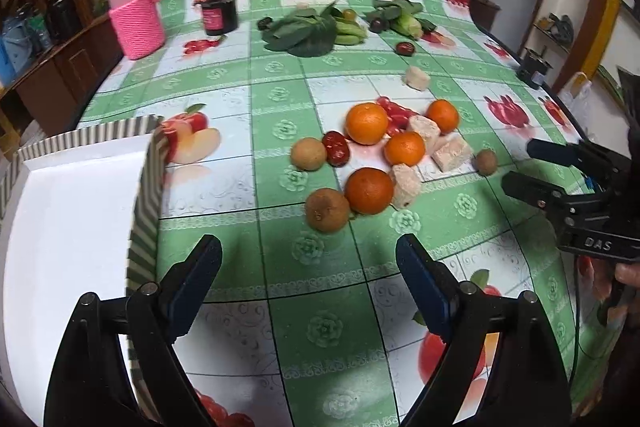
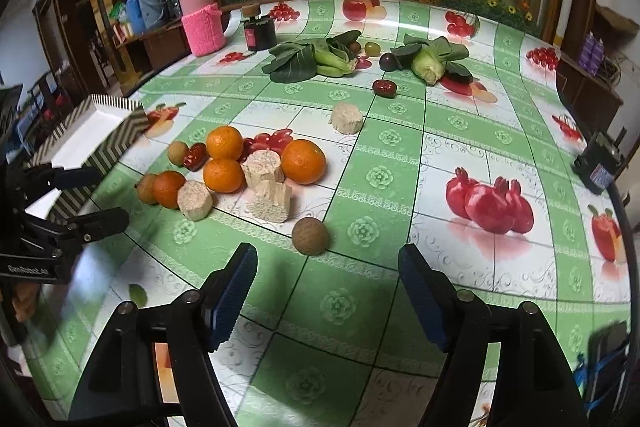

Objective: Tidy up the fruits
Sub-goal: 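Move both grippers toward the cluster of fruits on the tablecloth, then close the left gripper on a brown round fruit while the right gripper grasps another brown fruit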

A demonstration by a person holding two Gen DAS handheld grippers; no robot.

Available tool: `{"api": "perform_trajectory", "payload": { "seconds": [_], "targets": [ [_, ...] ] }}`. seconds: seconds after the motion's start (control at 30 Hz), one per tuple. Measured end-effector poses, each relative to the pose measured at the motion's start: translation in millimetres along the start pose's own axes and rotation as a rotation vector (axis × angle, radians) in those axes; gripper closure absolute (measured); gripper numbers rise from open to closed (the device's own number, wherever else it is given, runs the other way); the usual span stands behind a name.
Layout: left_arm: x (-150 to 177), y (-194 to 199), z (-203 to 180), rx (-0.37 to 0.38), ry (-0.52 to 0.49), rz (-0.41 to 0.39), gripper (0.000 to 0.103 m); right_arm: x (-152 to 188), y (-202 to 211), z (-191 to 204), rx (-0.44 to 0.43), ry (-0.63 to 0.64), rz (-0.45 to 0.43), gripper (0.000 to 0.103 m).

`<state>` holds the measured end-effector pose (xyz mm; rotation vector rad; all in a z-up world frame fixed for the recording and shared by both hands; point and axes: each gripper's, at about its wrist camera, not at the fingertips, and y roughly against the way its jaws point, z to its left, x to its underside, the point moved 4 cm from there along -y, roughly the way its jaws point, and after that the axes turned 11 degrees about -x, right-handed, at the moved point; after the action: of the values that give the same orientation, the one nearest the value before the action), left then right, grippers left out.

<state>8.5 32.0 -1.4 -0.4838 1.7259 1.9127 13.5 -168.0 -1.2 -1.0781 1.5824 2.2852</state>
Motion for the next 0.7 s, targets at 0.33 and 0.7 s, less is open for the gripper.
{"api": "perform_trajectory", "payload": {
  "seconds": [0.33, 0.7],
  "targets": [
    [-6.5, -13.7, -8.7, 0.003, -0.063, 0.021, 0.014, -6.1, -19.4, -2.5, -0.011, 0.018, 0.037, 0.048],
    [-10.7, -31.6, -9.6, 0.023, -0.091, 0.051, 0.050, -7.3, -30.6, -3.3, -0.020, 0.044, 0.053, 0.079]
  ]
}}
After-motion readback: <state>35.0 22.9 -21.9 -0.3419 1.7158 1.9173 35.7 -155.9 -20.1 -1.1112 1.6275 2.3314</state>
